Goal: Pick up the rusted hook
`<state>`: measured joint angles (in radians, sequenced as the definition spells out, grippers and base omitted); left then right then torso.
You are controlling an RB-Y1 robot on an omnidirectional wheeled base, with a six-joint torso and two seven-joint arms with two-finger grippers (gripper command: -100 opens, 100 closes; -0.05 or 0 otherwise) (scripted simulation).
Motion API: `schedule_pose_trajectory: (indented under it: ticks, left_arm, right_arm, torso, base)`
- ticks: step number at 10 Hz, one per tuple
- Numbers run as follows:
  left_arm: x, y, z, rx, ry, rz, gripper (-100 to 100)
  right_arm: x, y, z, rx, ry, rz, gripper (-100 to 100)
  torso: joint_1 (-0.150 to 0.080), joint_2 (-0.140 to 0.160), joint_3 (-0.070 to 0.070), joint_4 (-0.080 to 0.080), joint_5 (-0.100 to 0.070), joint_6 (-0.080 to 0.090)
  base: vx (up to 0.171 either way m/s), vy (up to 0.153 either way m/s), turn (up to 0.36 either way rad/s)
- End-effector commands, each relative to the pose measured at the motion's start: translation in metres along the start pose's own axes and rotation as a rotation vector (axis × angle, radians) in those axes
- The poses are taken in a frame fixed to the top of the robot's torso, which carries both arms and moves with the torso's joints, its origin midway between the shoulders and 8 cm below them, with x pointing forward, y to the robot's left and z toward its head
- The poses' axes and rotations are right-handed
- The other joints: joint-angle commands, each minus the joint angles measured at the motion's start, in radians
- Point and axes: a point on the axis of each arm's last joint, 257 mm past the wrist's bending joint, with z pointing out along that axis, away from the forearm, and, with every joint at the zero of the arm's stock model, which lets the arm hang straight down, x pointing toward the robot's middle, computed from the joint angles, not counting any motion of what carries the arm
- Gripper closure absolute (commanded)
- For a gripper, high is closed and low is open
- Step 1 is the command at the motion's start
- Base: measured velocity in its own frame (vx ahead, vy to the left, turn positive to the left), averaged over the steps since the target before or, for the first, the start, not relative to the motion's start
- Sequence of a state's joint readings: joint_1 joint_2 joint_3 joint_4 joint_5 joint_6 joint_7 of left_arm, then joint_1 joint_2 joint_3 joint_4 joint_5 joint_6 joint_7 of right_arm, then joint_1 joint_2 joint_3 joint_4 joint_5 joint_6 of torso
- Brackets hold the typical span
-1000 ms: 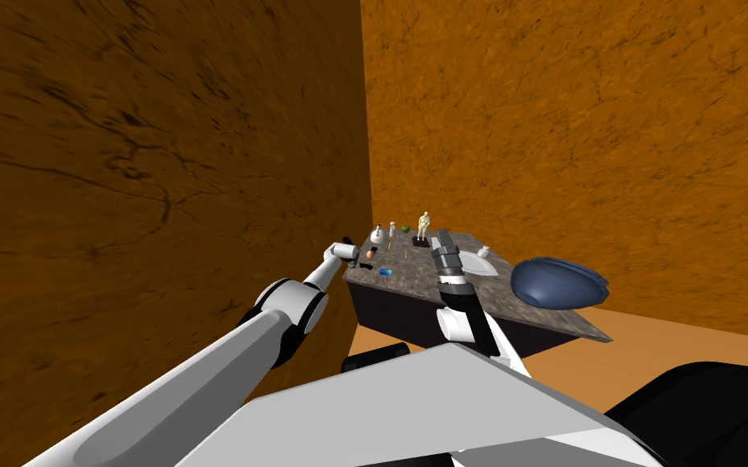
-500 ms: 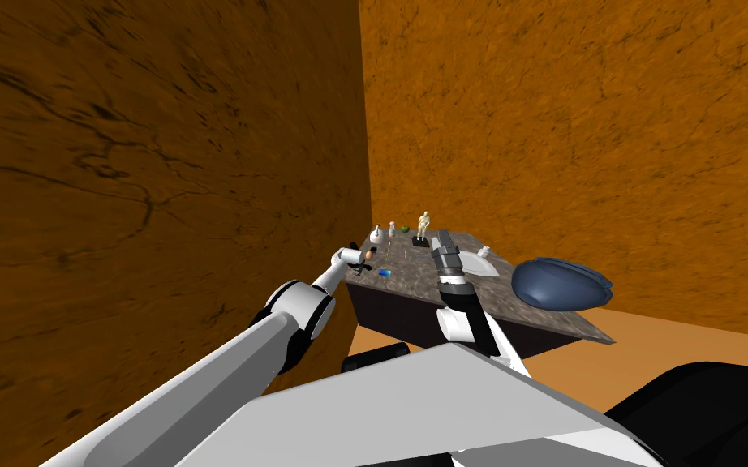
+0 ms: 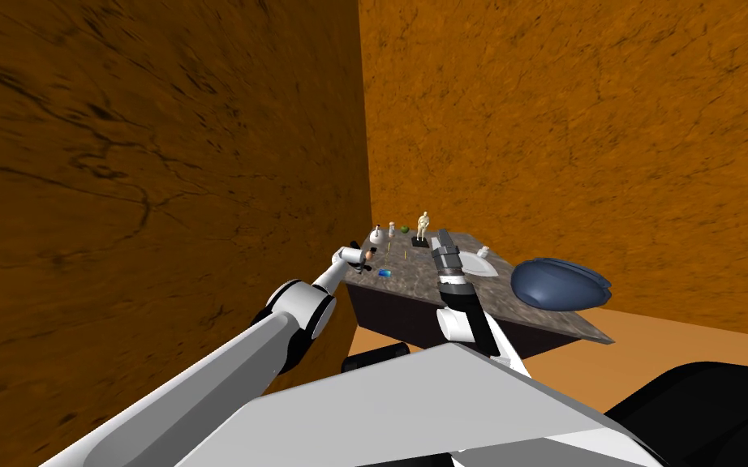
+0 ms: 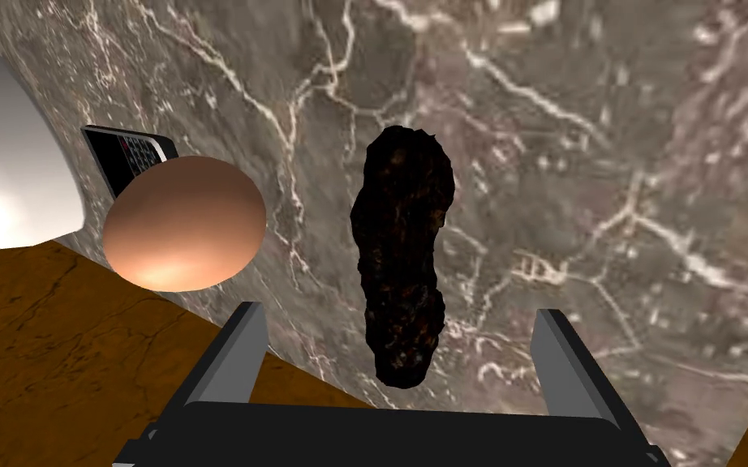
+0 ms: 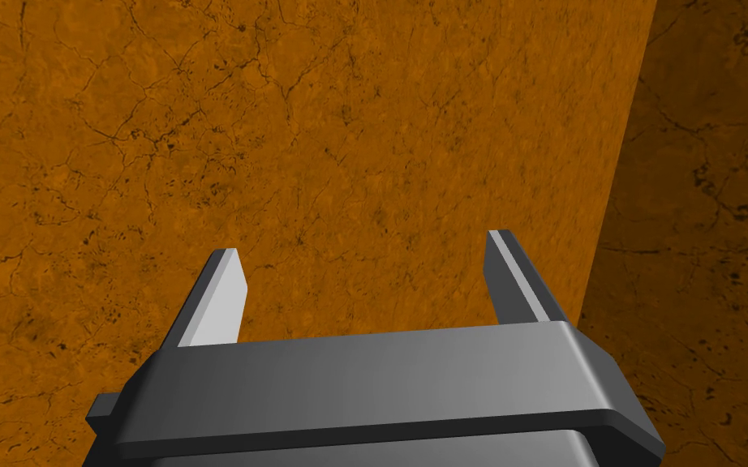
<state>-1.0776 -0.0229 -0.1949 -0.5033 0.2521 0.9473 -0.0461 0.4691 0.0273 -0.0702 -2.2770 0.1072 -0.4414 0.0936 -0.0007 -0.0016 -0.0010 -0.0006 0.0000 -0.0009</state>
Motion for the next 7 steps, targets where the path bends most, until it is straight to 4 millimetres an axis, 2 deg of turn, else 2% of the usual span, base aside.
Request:
schedule_pose_trajectory:
  ticks: [1, 3, 4, 7]
  left_arm:
    - [-0.0028, 0.0078, 0.0071, 0.001, -0.002, -0.004, -100]
    - [-0.0027, 0.0065, 0.0071, 0.004, -0.002, -0.003, -100]
    - [-0.0028, 0.0066, 0.007, 0.003, -0.002, -0.003, 100]
    - [-0.003, 0.0068, 0.007, 0.003, -0.002, -0.004, 100]
  right_arm:
    - [0.0, 0.0, 0.0, 0.0, 0.0, 0.0, 0]
    - [0.0, 0.0, 0.0, 0.0, 0.0, 0.0, 0]
    - [0.0, 0.0, 0.0, 0.0, 0.0, 0.0, 0]
    - [0.0, 0.0, 0.0, 0.0, 0.0, 0.0, 0]
  torso:
    - [0.0, 0.0, 0.0, 0.0, 0.0, 0.0]
    - [-0.001, -0.001, -0.001, 0.0, 0.0, 0.0]
    - [0.0, 0.0, 0.0, 0.0, 0.0, 0.0]
    - [0.001, 0.002, 0.001, 0.0, 0.0, 0.0]
  base:
    - [0.069, -0.028, -0.033]
    - [0.031, -0.013, -0.001]
    - [0.0, 0.0, 0.0]
    - [0.0, 0.0, 0.0]
